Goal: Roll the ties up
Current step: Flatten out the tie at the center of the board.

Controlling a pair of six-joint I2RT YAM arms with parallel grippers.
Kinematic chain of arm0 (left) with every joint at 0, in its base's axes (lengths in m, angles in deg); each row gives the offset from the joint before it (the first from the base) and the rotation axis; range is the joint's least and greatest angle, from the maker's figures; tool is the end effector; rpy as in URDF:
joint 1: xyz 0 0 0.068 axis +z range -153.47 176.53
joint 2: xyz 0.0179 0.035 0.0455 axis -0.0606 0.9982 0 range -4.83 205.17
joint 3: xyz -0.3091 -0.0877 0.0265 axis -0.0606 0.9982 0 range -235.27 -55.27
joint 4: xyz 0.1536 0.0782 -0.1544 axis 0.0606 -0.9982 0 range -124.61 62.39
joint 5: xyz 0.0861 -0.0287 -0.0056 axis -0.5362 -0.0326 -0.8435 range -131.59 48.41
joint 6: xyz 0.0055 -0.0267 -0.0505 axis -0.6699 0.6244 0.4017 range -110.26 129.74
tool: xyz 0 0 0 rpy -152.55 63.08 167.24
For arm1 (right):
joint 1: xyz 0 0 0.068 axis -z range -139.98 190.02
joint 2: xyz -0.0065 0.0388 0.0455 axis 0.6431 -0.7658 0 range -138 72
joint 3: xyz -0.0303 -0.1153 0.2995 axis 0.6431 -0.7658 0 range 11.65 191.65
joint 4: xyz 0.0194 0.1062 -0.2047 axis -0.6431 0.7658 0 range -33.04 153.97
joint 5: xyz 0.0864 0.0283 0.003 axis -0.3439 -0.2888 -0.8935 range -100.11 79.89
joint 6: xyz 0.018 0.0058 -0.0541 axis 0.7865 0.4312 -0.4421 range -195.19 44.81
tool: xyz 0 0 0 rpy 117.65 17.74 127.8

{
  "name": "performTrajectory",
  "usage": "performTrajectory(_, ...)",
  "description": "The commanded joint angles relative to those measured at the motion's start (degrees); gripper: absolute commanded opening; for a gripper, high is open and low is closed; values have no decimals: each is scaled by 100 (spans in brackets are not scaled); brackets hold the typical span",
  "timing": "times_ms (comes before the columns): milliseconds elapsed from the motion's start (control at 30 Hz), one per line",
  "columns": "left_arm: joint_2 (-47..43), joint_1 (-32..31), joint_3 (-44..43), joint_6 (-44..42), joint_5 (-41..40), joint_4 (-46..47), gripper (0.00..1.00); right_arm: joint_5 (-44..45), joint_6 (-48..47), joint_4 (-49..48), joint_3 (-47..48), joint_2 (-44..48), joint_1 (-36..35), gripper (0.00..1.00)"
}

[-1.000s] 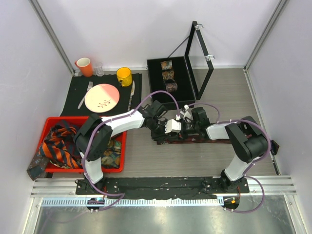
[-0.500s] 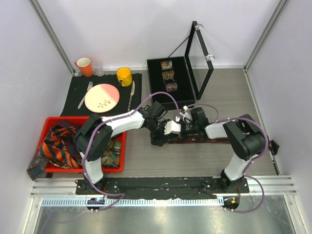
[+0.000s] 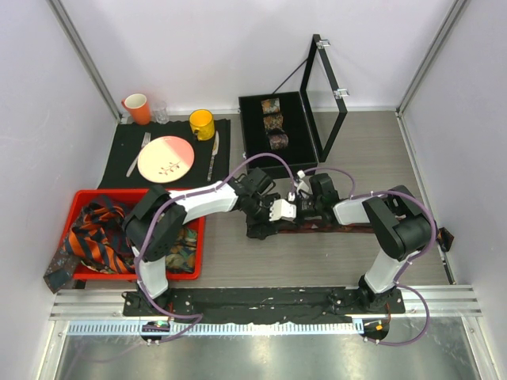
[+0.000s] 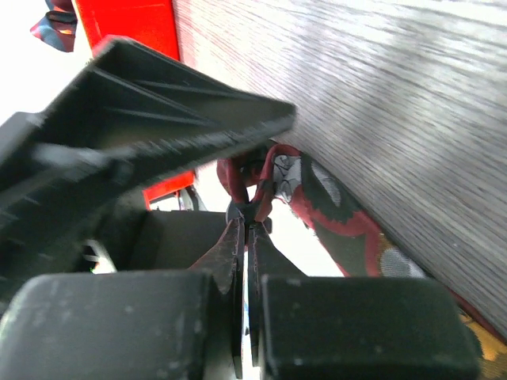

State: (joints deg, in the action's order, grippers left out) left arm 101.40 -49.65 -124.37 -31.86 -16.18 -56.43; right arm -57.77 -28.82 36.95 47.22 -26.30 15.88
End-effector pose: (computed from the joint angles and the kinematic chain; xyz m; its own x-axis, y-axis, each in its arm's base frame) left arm 0.2359 -0.2711 0.2343 0.0402 0.8242 -0.5649 0.9977 -0.0641 -0.0224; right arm 0.2530 0.1463 0.1949 -0.9852 0.0927 -0.1441 -0.0840 0.4716 0.8778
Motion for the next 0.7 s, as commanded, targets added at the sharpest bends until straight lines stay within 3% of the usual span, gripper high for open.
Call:
performTrajectory(0, 64, -76, -95, -137, 78, 166, 84, -147, 232, -477, 11, 171, 32, 1)
performTrajectory(133, 125, -67, -51, -242, 140, 105, 74, -182, 329, -565, 20, 92, 23, 1)
performTrajectory(333, 117, -67, 81, -471, 87, -97, 41, -226, 311, -461, 90, 39, 32, 1)
performTrajectory(533, 46, -6, 230, -814, -10, -273, 35, -191, -408, 442, 344, 4, 129, 1)
performTrajectory(667, 20, 21, 257, -981, 43, -344, 39, -42, -953, 972, 512, -180, 199, 1)
